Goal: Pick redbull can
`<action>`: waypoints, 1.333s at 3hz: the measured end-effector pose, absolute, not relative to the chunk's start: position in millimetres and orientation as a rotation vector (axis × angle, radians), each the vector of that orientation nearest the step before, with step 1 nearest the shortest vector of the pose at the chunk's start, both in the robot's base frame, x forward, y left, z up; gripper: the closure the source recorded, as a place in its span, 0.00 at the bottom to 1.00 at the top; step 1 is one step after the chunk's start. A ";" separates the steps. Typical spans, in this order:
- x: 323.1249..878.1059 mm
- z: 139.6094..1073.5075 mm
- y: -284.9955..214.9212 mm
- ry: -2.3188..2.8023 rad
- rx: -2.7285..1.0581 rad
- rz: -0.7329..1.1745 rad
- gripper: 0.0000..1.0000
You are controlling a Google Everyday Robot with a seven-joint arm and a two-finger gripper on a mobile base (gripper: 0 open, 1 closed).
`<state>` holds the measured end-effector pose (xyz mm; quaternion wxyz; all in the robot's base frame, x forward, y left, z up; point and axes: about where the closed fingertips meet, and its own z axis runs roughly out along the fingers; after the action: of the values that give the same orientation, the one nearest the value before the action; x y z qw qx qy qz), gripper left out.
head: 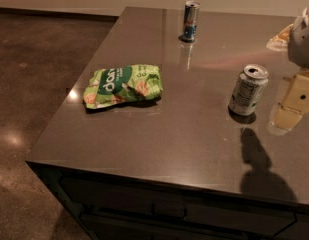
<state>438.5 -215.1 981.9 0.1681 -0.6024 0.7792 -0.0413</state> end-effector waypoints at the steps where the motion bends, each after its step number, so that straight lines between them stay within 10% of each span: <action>1: 438.5 981.9 -215.1 2.216 -1.713 -0.118 0.00; 4: 507.0 1007.5 -216.6 2.256 -1.384 -0.224 0.00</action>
Offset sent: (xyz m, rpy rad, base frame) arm 0.0224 0.0135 0.0109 -0.0027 -0.0302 -0.0098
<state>507.0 -216.6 1007.5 0.2404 -0.5058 0.8245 -0.0817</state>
